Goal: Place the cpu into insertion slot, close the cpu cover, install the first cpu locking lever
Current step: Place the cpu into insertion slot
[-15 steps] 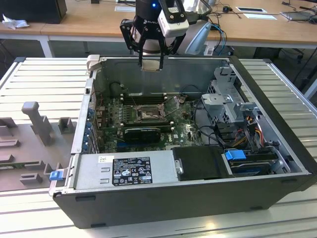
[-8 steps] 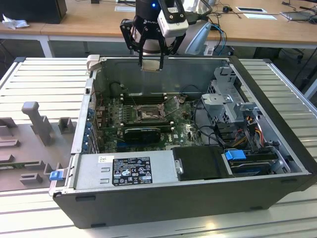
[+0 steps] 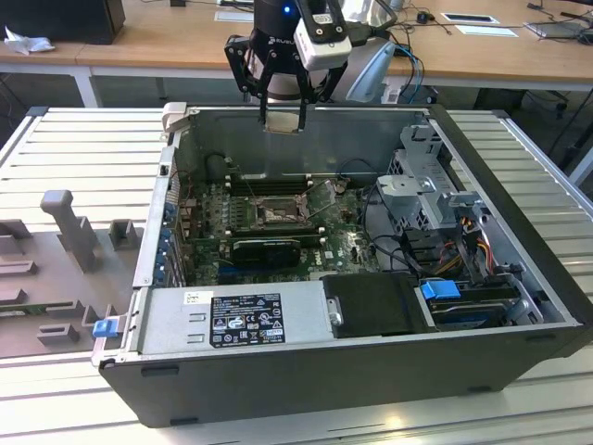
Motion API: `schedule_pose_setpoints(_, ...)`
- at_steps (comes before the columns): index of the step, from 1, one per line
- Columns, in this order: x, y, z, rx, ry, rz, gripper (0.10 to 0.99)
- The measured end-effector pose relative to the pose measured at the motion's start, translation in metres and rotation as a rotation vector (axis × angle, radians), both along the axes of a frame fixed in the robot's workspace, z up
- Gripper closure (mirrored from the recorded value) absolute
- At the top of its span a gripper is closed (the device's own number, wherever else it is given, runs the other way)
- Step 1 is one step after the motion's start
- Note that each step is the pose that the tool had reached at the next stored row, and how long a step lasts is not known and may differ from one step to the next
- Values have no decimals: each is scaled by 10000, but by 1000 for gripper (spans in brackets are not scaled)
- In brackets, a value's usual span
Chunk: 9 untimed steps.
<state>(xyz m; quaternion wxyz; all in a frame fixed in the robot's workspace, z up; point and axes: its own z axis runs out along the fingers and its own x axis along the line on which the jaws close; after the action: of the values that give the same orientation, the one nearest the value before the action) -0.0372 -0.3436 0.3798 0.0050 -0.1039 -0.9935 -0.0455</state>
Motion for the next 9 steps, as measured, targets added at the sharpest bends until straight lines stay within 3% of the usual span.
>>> schedule_pose_setpoints(9,0,0,0,0,0,-125,561)
